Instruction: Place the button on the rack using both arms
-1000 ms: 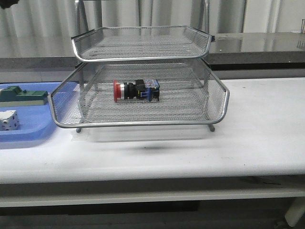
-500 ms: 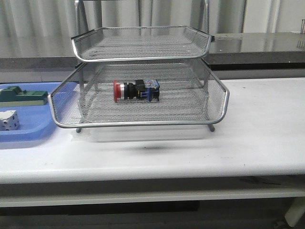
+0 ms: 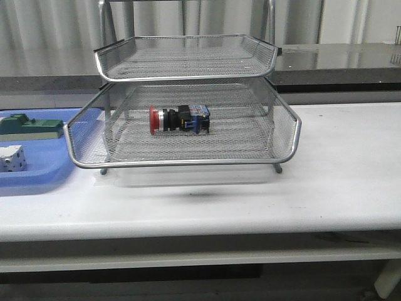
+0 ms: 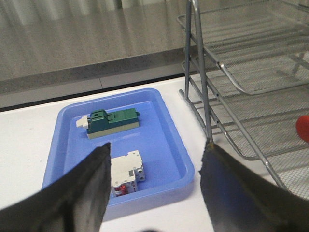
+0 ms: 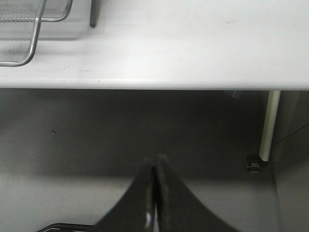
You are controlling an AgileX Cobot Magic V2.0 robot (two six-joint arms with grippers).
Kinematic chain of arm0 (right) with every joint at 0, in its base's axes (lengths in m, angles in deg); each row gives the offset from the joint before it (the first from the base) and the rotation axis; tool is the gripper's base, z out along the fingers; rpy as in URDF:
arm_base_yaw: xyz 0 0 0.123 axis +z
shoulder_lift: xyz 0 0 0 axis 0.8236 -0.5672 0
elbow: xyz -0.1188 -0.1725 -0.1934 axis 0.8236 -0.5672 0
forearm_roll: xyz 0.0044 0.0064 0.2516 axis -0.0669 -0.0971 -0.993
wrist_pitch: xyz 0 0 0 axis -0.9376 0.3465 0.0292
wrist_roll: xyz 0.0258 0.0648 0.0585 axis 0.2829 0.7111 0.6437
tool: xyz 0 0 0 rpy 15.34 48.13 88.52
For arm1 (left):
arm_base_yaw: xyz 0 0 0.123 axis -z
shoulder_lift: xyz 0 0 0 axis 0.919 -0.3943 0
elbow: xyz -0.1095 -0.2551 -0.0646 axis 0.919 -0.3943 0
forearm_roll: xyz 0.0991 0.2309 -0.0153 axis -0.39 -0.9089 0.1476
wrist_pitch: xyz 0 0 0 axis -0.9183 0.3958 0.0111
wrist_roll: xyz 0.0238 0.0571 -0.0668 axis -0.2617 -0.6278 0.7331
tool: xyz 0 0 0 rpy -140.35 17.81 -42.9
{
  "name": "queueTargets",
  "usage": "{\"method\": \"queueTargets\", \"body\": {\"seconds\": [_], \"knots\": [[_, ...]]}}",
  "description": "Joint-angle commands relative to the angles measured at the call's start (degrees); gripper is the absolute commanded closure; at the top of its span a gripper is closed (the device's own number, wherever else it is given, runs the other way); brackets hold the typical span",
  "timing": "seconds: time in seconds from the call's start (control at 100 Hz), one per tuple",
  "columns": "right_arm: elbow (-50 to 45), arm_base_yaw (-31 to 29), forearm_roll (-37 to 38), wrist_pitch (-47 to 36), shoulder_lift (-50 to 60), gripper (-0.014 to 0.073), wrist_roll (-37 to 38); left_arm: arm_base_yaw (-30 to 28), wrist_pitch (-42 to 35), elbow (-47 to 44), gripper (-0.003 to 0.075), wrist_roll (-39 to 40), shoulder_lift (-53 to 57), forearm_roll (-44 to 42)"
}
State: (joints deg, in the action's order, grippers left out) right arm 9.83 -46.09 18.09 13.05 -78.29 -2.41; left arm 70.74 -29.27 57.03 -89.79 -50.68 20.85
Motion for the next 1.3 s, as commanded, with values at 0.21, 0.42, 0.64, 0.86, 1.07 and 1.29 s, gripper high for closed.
{"method": "queueTargets", "body": {"seconds": [0.21, 0.42, 0.64, 0.86, 1.07, 1.29], "knots": [[1.9, -0.2, 0.7, -3.2, -0.3, 0.0662, -0.1, -0.1, -8.8, -6.1, 0.0323, 0.6, 12.3, 1.8], [1.9, -0.2, 0.7, -3.2, -0.3, 0.0662, -0.1, -0.1, -8.7, -7.9, 0.0323, 0.6, 16.7, 2.2], [1.9, -0.2, 0.7, -3.2, -0.3, 0.0662, -0.1, -0.1, -8.6, -8.0, 0.0341, 0.6, 16.7, 2.2], [1.9, -0.2, 0.7, -3.2, -0.3, 0.0662, -0.1, -0.1, -8.6, -8.0, 0.0521, 0.6, 16.7, 2.2], [1.9, -0.2, 0.7, -3.2, -0.3, 0.0662, -0.1, -0.1, -8.6, -8.0, 0.074, 0.6, 16.7, 2.2], [1.9, -0.2, 0.7, -3.2, -0.3, 0.0662, -0.1, -0.1, -8.6, -8.0, 0.0741, 0.6, 16.7, 2.2]]}}
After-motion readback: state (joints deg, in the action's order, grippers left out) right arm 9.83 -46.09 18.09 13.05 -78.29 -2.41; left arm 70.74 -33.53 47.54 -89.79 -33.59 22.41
